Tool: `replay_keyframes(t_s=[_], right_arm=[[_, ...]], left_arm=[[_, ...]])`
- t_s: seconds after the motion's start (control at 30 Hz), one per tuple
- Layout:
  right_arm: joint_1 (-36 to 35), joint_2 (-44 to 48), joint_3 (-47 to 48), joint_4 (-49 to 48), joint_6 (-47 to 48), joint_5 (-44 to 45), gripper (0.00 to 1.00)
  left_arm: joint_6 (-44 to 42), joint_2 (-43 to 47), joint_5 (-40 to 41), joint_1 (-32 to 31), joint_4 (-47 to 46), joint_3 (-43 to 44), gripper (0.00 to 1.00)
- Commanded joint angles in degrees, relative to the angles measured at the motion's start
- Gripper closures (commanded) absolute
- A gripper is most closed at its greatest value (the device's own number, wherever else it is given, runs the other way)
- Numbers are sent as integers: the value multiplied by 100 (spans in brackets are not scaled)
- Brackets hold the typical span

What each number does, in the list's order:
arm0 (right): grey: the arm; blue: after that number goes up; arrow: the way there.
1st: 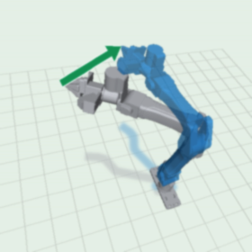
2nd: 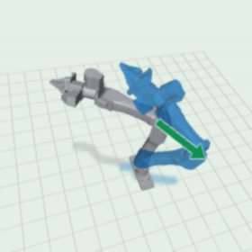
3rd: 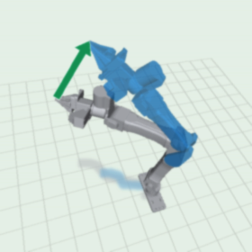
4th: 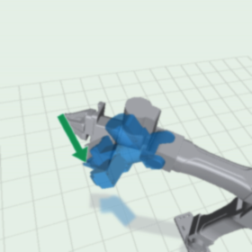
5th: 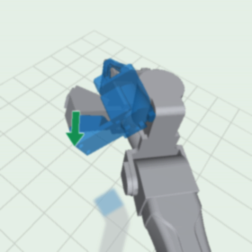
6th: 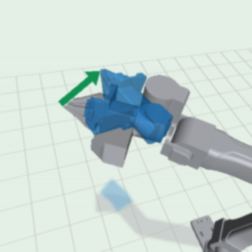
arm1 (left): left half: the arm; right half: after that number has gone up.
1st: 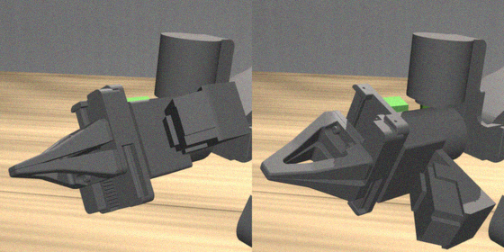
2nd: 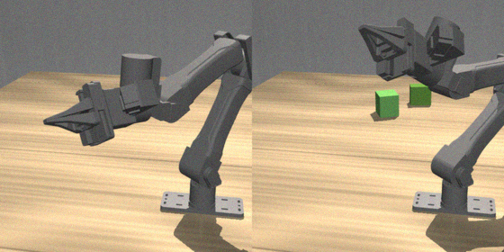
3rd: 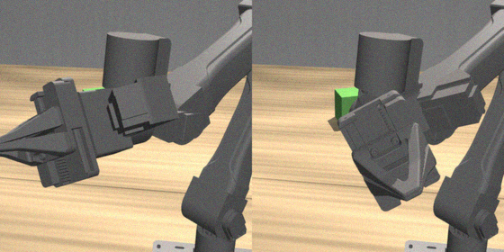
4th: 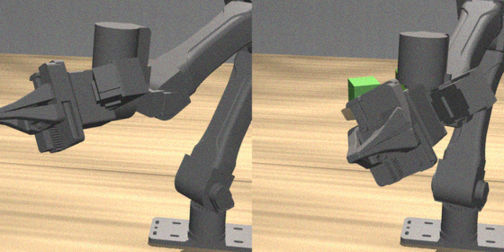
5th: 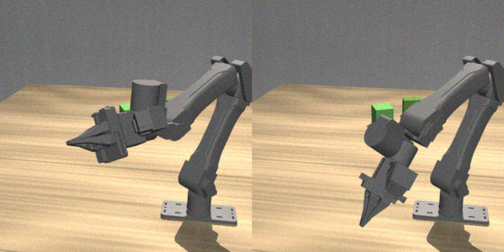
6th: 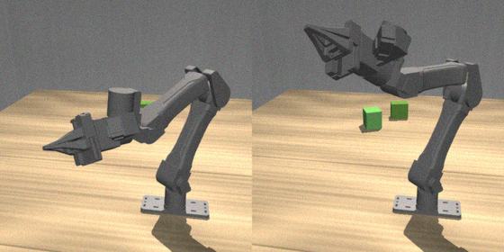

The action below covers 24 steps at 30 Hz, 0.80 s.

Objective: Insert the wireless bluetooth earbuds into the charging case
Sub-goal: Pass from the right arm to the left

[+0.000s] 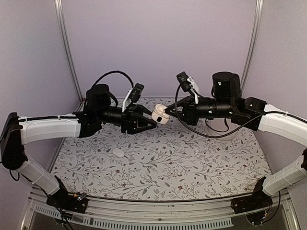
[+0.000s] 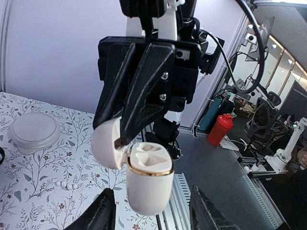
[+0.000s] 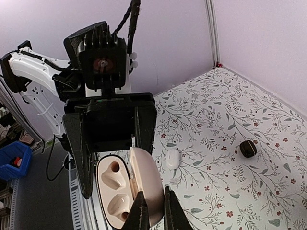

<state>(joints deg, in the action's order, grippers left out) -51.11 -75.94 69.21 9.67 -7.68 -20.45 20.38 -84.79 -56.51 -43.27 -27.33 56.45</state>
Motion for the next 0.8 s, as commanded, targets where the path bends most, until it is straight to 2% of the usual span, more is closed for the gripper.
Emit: replay_keyframes(t_s=[0.0,0.37,0.77], right_arm=[[-41,137,213,212,251,135,96],[-48,130,279,456,423,103,96],[-100,46,347,533,464,208,96]], left_arm=[[-199,-11,-68,42,378,154,49],[-250,46,-72,57,573,231,49],[-203,-138,-98,58,592,356,53]])
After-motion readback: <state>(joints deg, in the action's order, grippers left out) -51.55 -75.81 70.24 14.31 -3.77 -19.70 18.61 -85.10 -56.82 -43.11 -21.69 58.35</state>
